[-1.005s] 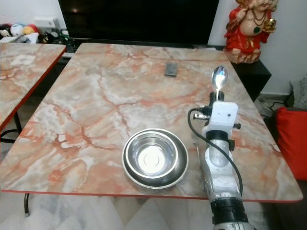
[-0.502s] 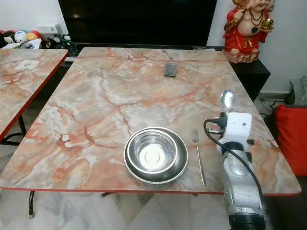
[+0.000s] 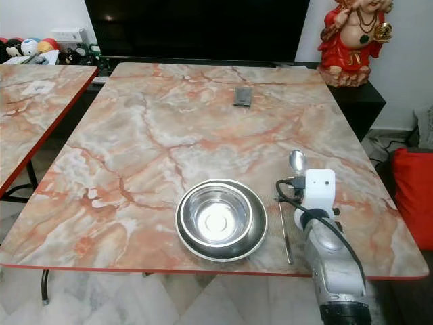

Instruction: Setting the table

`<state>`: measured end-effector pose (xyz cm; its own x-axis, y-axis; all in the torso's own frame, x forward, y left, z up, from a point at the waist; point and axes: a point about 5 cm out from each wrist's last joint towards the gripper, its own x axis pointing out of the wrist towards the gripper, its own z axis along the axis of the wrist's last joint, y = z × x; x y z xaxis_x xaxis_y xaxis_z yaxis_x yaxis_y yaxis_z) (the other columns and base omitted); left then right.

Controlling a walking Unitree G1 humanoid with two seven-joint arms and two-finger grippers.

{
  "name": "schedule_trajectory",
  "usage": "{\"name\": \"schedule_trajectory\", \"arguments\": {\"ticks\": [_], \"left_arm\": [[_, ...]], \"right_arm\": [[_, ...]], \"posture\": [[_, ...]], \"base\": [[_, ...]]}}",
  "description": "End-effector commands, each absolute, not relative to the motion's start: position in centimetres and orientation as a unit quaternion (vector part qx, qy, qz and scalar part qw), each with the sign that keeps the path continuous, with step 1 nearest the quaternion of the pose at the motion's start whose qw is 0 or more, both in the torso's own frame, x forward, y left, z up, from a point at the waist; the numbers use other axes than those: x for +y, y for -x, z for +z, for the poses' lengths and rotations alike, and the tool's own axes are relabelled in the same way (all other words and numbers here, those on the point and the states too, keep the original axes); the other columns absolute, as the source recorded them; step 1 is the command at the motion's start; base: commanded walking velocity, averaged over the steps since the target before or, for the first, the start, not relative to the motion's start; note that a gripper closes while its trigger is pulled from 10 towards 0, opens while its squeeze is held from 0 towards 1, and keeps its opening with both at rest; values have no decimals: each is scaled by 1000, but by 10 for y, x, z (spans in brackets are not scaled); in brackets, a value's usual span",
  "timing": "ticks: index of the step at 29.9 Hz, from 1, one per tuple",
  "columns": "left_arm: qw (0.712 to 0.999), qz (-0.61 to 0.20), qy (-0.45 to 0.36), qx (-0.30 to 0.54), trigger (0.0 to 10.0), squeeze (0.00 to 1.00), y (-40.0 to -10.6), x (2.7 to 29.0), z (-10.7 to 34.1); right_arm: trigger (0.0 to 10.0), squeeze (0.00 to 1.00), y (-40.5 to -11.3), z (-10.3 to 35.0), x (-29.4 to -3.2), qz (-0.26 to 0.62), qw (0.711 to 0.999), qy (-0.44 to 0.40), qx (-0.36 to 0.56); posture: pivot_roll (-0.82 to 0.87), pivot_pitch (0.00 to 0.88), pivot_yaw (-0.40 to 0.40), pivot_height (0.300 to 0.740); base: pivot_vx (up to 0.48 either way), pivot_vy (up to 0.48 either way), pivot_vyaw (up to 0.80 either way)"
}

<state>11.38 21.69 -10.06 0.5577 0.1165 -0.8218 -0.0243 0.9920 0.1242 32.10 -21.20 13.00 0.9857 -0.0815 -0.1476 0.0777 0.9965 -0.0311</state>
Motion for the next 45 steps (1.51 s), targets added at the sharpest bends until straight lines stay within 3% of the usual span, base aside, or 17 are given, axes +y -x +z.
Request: {"name": "schedule_trajectory", "arguments": {"ticks": [1, 15, 45], "left_arm": [[870, 41, -51, 489, 10000, 0, -103, 219, -104], [870, 41, -51, 488, 10000, 0, -103, 219, -104], [871, 40, -53, 487, 10000, 0, -103, 219, -104]], "right_arm": [[10000, 0, -318, 127, -215, -41, 997, 13, 67], [10000, 0, -311, 93, -218, -30, 995, -16, 97], [10000, 0, -308, 68, -221, -28, 993, -19, 111]], "posture": [[-5, 136, -18, 740], [4, 134, -19, 740], [9, 141, -19, 740]], "base": [[0, 0, 0], [0, 0, 0], [0, 0, 0]]}}
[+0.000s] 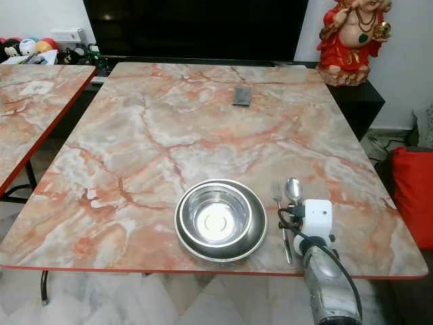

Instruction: Setting the table

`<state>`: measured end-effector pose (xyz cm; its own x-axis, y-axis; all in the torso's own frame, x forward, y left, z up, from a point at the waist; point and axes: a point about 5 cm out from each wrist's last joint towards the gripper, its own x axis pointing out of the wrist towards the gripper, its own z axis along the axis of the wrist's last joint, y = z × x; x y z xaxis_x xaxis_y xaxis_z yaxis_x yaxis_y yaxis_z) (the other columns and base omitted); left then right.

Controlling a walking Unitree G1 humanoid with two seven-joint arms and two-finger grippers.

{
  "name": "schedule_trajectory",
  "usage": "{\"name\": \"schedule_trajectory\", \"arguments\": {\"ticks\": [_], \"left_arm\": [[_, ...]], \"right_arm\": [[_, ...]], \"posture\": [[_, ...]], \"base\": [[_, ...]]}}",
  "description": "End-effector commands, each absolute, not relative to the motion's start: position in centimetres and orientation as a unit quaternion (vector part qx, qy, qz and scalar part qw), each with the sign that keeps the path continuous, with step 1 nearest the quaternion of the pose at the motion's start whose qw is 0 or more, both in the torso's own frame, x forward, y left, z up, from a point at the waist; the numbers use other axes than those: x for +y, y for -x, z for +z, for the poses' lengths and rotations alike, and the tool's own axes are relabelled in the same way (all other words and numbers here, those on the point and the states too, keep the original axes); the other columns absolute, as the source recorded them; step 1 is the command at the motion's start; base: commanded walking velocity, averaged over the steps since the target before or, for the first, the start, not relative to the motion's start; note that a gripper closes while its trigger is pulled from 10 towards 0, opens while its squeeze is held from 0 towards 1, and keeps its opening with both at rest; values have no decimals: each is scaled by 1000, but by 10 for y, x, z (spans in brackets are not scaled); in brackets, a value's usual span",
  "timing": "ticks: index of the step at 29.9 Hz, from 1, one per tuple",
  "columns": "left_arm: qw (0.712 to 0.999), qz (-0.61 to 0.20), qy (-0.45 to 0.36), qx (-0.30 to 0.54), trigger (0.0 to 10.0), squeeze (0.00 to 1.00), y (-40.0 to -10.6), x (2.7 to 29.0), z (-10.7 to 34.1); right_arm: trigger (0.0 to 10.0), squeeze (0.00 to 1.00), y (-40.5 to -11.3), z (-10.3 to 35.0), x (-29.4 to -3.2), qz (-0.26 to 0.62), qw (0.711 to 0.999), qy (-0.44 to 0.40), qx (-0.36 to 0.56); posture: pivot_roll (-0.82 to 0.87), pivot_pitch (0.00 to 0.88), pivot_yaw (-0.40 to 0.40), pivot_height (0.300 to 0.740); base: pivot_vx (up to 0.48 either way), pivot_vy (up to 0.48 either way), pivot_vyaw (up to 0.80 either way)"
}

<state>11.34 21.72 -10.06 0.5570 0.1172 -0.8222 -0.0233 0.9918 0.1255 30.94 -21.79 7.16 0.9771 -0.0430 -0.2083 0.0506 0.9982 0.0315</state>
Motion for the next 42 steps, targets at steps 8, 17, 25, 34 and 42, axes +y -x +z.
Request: {"name": "schedule_trajectory", "arguments": {"ticks": [8, 17, 25, 34, 42], "left_arm": [[871, 41, -53, 487, 10000, 0, -103, 219, -104], [871, 41, -53, 486, 10000, 0, -103, 219, -104], [871, 41, -53, 486, 10000, 0, -103, 219, -104], [872, 41, -52, 486, 10000, 0, -104, 219, -104], [872, 41, -52, 486, 10000, 0, -104, 219, -104]], "right_arm": [[10000, 0, -307, 66, -219, -26, 993, -21, 112], [10000, 325, -308, 66, -218, -23, 994, -22, 109], [10000, 463, -308, 66, -217, -25, 994, -23, 108], [10000, 518, -309, 67, -215, -23, 994, -23, 105], [10000, 404, -310, 68, -216, -28, 994, -22, 102]], "posture": [[9, 141, -17, 740], [8, 141, -16, 740], [7, 142, -17, 740], [8, 142, -17, 740], [9, 142, -17, 740]], "base": [[0, 0, 0], [0, 0, 0], [0, 0, 0], [0, 0, 0], [0, 0, 0]]}}
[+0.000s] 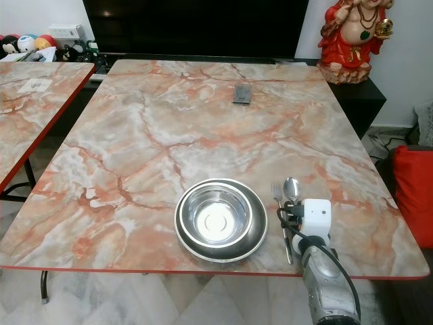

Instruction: Setting the table

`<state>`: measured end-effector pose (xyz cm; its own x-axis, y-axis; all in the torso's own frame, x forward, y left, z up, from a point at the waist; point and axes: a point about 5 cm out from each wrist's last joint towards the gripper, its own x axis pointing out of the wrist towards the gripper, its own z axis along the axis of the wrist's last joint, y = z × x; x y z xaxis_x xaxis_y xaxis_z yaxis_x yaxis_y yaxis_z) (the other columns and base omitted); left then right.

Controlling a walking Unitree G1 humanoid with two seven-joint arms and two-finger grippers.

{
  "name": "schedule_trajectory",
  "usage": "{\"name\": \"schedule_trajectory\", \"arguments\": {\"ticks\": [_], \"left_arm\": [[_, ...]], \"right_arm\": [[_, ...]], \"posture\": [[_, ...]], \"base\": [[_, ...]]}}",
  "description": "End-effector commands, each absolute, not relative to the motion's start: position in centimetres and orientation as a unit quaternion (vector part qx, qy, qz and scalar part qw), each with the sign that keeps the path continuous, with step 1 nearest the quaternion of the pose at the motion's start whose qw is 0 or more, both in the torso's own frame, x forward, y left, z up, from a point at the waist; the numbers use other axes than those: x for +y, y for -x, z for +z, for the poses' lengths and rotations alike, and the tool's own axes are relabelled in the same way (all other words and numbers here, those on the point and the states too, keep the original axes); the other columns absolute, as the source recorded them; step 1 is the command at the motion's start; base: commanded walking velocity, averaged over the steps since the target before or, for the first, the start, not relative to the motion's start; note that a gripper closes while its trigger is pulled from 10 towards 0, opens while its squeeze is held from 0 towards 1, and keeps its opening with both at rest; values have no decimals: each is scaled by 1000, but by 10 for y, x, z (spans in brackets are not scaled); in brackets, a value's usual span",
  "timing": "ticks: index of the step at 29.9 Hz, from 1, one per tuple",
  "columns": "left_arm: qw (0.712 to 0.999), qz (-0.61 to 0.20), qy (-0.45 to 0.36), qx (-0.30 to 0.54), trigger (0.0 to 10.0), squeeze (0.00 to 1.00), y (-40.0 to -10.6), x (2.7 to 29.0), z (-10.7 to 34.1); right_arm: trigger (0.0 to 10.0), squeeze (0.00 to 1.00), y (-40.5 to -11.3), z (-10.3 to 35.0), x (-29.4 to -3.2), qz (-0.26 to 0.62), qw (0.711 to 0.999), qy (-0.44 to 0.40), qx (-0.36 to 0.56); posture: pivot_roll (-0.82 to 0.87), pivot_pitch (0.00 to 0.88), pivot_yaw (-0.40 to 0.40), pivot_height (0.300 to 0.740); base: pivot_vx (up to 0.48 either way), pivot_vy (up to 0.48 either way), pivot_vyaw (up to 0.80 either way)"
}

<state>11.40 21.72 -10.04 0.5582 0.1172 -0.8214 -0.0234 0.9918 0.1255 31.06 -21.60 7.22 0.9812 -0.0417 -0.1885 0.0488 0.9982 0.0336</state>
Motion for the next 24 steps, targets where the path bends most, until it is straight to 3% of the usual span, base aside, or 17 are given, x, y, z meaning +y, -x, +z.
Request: {"name": "schedule_trajectory", "arguments": {"ticks": [1, 2, 4, 24], "left_arm": [[872, 41, -52, 486, 10000, 0, -104, 219, -104], [872, 41, -52, 486, 10000, 0, -104, 219, -104], [872, 41, -52, 486, 10000, 0, -104, 219, -103], [872, 42, -51, 484, 10000, 0, -103, 219, -103]], "right_arm": [[10000, 361, -310, 69, -217, -29, 994, -21, 100], [10000, 59, -310, 70, -217, -32, 994, -22, 97], [10000, 0, -311, 72, -219, -38, 995, -21, 92], [10000, 0, -318, 123, -227, -84, 992, -45, -81]], "posture": [[9, 142, -17, 740], [9, 142, -17, 740], [9, 141, -16, 740], [9, 123, -13, 740]], "base": [[0, 0, 0], [0, 0, 0], [0, 0, 0], [0, 0, 0]]}}
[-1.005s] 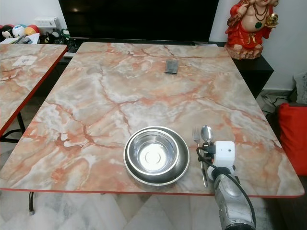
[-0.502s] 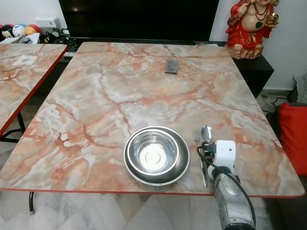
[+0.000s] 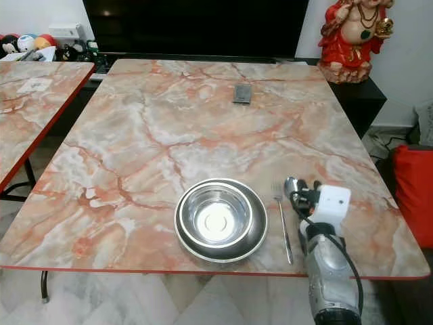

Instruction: Setting the table

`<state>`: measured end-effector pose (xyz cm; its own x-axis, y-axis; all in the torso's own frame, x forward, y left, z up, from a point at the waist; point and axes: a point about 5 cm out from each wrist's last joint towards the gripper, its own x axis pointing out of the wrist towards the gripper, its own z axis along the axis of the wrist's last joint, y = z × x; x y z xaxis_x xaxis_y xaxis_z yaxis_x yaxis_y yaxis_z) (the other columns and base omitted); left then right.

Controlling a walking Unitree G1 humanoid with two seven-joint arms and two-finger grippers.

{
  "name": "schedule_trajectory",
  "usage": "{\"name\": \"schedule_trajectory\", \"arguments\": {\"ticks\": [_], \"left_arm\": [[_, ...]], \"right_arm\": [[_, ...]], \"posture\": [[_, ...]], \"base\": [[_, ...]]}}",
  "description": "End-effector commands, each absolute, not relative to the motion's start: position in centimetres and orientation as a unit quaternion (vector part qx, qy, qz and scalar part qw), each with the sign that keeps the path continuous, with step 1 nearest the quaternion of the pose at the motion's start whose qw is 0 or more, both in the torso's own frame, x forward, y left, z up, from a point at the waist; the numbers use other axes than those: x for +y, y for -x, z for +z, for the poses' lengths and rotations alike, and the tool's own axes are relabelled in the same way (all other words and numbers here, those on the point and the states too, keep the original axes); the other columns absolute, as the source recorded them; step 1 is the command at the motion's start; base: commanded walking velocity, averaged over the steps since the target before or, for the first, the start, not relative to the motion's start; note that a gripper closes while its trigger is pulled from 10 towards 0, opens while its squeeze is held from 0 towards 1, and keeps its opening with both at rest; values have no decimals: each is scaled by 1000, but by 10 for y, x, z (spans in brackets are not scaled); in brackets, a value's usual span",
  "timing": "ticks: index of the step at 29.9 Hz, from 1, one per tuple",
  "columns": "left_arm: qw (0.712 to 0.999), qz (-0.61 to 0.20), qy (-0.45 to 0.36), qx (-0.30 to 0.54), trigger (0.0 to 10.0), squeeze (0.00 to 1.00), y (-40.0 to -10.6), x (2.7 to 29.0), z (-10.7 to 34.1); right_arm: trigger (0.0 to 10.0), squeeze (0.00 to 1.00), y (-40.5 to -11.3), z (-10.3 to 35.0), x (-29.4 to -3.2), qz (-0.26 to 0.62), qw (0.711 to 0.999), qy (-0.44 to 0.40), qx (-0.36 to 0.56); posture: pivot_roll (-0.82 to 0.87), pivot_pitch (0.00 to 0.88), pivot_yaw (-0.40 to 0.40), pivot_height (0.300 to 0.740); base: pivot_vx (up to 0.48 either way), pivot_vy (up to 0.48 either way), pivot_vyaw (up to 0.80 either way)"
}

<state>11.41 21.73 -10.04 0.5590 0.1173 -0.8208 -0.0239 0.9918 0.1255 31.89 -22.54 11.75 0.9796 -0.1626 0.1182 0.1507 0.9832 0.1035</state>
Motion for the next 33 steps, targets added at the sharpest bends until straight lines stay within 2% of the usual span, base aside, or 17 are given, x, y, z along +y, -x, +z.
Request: {"name": "schedule_trajectory", "arguments": {"ticks": [1, 14, 24, 26, 28, 33], "left_arm": [[873, 42, -49, 484, 10000, 0, -103, 219, -104], [873, 39, -47, 483, 10000, 0, -101, 216, -104], [874, 43, -48, 481, 10000, 0, -103, 218, -103], [875, 43, -49, 481, 10000, 0, -103, 219, -103], [875, 43, -49, 481, 10000, 0, -104, 219, -103], [874, 43, -49, 482, 10000, 0, -104, 219, -103]], "right_arm": [[10000, 0, -316, 126, -224, -80, 992, -27, -94], [10000, 0, -315, 141, -208, -38, 990, 2, -135], [10000, 0, -314, 144, -203, -47, 988, -4, -147], [10000, 0, -303, 155, -215, -109, 975, 63, -185], [10000, 0, -294, 163, -229, -176, 960, 92, -199], [10000, 0, -260, 167, -269, -332, 913, 157, -176]], "posture": [[9, 114, -14, 740], [3, 32, -17, 740], [8, 44, -14, 740], [9, 48, -15, 740], [8, 51, -16, 740], [-5, 53, -14, 740]], "base": [[0, 0, 0], [0, 0, 0], [0, 0, 0], [0, 0, 0], [0, 0, 0], [0, 0, 0]]}}
